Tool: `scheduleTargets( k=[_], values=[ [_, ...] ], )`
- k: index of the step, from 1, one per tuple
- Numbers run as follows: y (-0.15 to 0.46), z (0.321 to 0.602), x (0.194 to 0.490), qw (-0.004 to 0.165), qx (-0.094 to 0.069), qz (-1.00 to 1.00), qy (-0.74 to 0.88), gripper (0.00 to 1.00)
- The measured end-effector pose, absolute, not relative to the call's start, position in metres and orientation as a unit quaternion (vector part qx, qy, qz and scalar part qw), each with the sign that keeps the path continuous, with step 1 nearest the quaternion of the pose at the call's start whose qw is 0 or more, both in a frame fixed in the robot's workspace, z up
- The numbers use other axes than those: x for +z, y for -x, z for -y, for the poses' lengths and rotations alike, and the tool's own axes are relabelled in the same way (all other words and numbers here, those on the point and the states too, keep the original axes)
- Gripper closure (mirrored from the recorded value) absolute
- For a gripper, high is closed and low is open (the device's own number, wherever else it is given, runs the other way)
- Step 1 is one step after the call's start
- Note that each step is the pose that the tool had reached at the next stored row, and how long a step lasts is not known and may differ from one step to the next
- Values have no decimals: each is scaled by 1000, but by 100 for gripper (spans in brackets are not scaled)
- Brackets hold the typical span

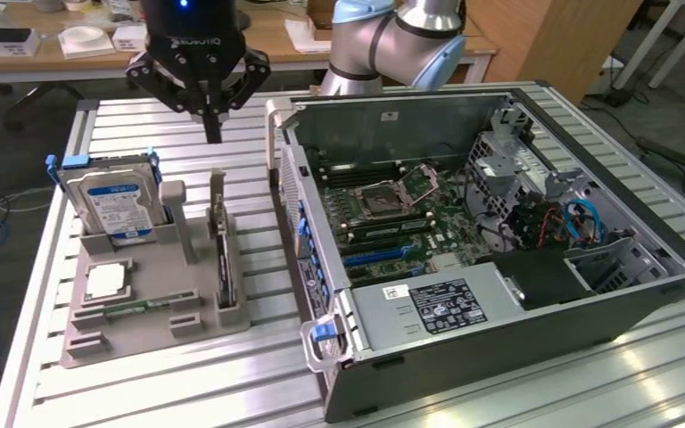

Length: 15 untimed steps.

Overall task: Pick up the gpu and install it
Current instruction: 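Reach for the gpu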

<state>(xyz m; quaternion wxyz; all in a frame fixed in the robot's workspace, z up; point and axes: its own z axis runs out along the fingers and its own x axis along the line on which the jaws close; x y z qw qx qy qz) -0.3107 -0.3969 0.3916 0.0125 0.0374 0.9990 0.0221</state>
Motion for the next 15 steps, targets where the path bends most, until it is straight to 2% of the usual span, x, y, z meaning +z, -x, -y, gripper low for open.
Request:
scheduleTargets(
  k=[15],
  values=[
    [325,397,392,12,22,-999,-37,90]
  ],
)
